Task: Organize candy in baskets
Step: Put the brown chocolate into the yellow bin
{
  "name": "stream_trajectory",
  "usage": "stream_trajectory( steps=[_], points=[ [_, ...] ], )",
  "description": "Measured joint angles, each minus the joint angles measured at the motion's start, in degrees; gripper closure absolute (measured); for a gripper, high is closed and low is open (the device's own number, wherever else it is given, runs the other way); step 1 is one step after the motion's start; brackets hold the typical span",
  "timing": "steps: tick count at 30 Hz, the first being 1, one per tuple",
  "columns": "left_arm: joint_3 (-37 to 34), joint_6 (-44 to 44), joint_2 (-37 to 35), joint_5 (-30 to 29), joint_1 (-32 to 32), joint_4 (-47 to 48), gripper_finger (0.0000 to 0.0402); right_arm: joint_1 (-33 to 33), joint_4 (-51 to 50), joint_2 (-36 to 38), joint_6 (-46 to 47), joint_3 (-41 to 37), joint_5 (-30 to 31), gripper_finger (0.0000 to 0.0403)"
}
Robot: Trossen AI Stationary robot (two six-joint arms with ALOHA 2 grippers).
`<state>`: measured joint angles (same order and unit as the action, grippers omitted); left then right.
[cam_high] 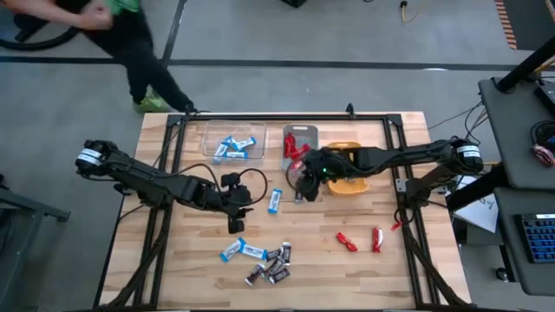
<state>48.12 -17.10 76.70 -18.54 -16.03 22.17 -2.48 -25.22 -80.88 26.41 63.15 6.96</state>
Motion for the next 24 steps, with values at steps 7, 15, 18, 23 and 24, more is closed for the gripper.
stream_trajectory(
  steps=[7,15,18,23,24],
  points=[
    [0.0,1.3,0.0,-0.6,0.0,-0.7,0.0285,5.0,-3.7,0.0,9.9,0.0,0.1,0.0288],
    [-0.2,3.5,0.0,-0.6,-0.1,2.9,0.0285,8.5,-4.6,-6.1,17.1,3.2,2.6,0.0289],
    [-1.2,3.1,0.0,-0.6,-0.3,3.0,0.0285,8.6,-8.0,-10.3,18.3,6.5,2.6,0.0289],
    [-4.6,1.3,-0.1,-0.5,-1.5,3.3,0.0285,8.5,-17.7,-17.9,20.6,12.7,2.6,0.0289],
    [-5.2,0.6,-0.3,-0.5,-1.8,3.3,0.0285,8.5,-19.0,-19.1,20.6,13.9,2.6,0.0289]
  ],
)
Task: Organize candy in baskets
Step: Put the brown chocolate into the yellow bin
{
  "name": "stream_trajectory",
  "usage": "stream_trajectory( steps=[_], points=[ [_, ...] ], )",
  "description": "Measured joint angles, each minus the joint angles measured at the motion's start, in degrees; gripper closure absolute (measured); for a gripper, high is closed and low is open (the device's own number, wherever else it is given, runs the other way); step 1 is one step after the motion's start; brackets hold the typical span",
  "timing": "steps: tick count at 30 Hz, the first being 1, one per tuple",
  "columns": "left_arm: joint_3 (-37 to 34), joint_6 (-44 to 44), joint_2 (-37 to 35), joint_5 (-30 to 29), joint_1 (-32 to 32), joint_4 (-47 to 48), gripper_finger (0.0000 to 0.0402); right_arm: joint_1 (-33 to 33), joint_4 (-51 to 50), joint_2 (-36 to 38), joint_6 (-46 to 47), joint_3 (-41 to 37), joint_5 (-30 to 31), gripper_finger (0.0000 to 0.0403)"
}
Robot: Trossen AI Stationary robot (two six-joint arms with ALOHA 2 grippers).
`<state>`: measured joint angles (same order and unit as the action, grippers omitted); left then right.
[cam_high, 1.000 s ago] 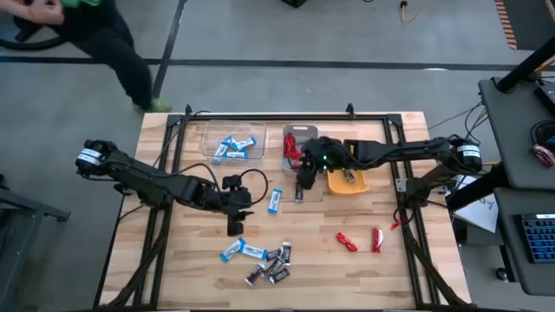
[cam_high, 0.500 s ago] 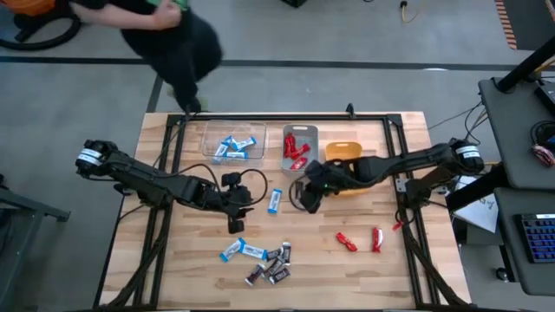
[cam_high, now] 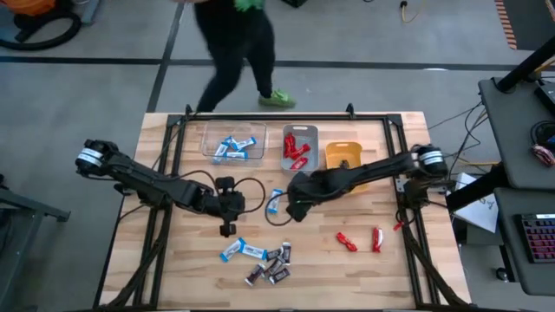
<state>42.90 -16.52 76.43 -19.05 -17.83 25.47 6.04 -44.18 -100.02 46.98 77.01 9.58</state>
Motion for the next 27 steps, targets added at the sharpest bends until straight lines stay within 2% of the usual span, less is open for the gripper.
stream_trajectory(
  steps=[6,11,15,24,27],
  points=[
    [-1.7,-1.1,-0.8,0.0,-1.0,-0.4,0.0285,0.1,-4.6,-6.1,1.5,6.1,0.1,0.0277],
    [-3.1,0.0,-2.5,-1.1,-1.0,0.9,0.0285,0.1,-5.6,-9.1,5.5,7.8,1.6,0.0232],
    [-3.2,-0.1,-4.6,-2.2,-1.0,3.7,0.0285,0.1,-5.3,-10.4,10.1,7.8,5.5,0.0202],
    [-3.2,-1.2,-11.7,-14.8,-1.0,5.6,0.0285,-0.1,-4.8,-14.3,16.0,7.7,10.0,0.0193],
    [-3.2,-0.4,-13.9,-16.7,-1.0,5.6,0.0285,-0.1,-4.9,-15.8,16.8,7.7,10.0,0.0195]
  ],
)
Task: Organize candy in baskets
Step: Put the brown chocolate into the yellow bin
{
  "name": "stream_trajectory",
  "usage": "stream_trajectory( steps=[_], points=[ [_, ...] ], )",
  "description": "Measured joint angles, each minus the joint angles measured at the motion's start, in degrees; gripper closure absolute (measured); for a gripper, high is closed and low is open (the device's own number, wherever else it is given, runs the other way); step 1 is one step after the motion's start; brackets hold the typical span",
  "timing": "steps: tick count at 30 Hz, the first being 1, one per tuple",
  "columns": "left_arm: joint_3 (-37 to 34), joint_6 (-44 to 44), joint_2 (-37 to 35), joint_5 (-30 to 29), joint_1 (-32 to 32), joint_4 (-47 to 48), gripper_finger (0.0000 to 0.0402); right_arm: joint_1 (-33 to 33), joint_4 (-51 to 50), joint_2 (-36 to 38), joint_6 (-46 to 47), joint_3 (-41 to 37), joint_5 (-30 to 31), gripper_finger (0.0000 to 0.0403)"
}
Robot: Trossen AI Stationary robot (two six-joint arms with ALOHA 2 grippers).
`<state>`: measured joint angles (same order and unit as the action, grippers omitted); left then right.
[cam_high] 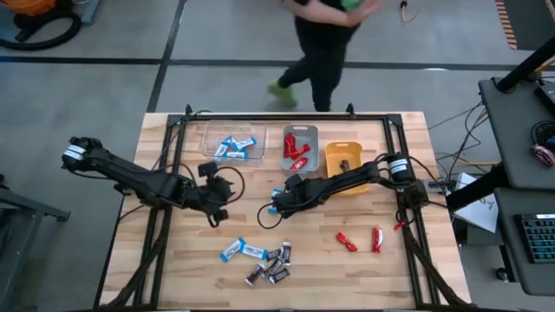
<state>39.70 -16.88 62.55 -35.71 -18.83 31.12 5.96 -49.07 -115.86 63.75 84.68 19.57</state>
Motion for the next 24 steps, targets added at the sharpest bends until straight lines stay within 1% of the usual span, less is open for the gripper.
stream_trajectory(
  steps=[4,7,13,17,24],
  points=[
    [0.0,2.0,-2.4,-0.8,0.0,-0.3,0.0285,0.0,0.5,-0.7,0.8,0.0,0.1,0.0208],
    [0.0,3.5,-3.5,-2.3,0.0,-0.7,0.0285,0.1,0.8,-1.2,0.8,0.0,0.2,0.0227],
    [0.0,7.1,-4.3,-3.0,0.1,-3.0,0.0285,0.1,2.1,-1.8,0.1,0.0,-0.2,0.0289],
    [0.0,7.4,-4.4,-2.9,0.1,-3.1,0.0285,0.1,2.0,-1.5,0.1,-0.1,-0.2,0.0330],
    [0.0,7.4,-4.0,-2.9,0.1,-3.2,0.0285,0.5,1.5,-1.2,-1.0,0.3,-0.3,0.0371]
  ],
)
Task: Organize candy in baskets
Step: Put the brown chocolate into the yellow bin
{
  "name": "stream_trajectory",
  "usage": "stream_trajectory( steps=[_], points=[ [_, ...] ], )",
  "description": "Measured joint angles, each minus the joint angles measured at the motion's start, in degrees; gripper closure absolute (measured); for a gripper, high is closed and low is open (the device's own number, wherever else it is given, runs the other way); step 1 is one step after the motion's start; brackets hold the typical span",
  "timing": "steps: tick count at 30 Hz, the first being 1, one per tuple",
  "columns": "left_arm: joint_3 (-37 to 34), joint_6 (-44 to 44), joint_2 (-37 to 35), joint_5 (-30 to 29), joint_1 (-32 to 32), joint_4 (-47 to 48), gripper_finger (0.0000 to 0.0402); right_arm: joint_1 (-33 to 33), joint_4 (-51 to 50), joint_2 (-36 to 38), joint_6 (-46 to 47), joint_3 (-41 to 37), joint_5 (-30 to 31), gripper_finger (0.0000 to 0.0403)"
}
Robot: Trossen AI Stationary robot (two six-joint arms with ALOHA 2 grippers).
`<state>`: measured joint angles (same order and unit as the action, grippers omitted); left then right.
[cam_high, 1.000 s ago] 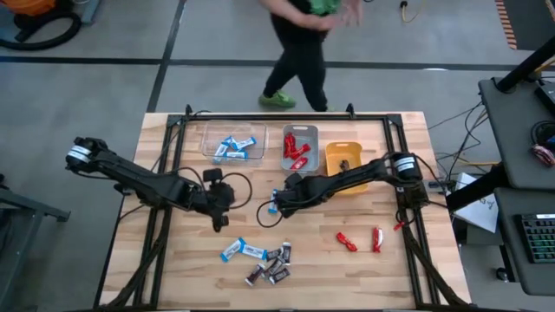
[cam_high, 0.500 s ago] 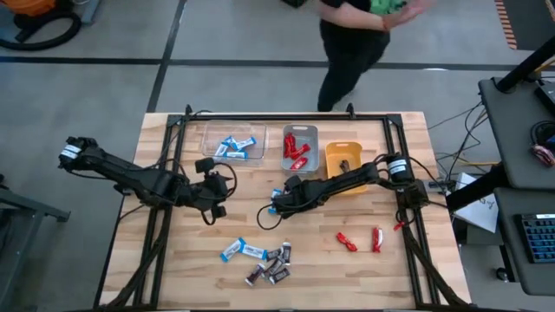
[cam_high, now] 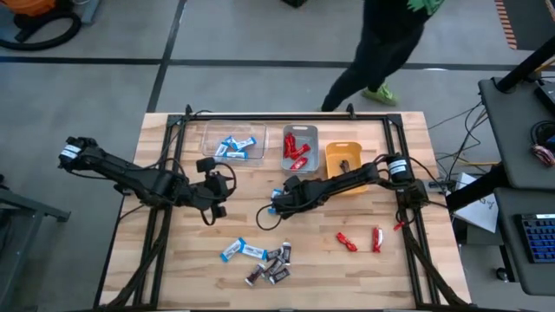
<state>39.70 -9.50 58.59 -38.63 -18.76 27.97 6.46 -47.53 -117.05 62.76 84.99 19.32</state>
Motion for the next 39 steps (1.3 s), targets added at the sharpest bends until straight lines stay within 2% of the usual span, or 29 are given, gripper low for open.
stream_trajectory(
  steps=[6,16,21,27,31,39],
  points=[
    [0.0,-1.0,0.2,0.2,0.0,-0.1,0.0285,0.4,-0.3,0.4,-4.0,1.5,-0.7,0.0392],
    [0.0,-1.5,0.3,0.2,0.0,-0.5,0.0285,2.1,-0.9,6.9,-10.7,1.9,-0.6,0.0394],
    [0.0,-1.8,0.3,0.3,0.0,-1.9,0.0285,2.7,-1.2,9.0,-10.1,2.0,0.0,0.0394],
    [0.0,-1.8,0.8,0.3,0.0,-2.1,0.0285,2.7,-0.1,7.1,-8.6,1.9,0.3,0.0391],
    [0.0,-1.8,1.2,0.3,0.0,-2.4,0.0285,2.3,0.0,4.7,-8.3,1.9,0.2,0.0363],
    [0.0,-2.0,1.4,0.3,0.0,-2.5,0.0285,1.7,0.9,2.1,-5.8,1.9,3.3,0.0264]
  ],
)
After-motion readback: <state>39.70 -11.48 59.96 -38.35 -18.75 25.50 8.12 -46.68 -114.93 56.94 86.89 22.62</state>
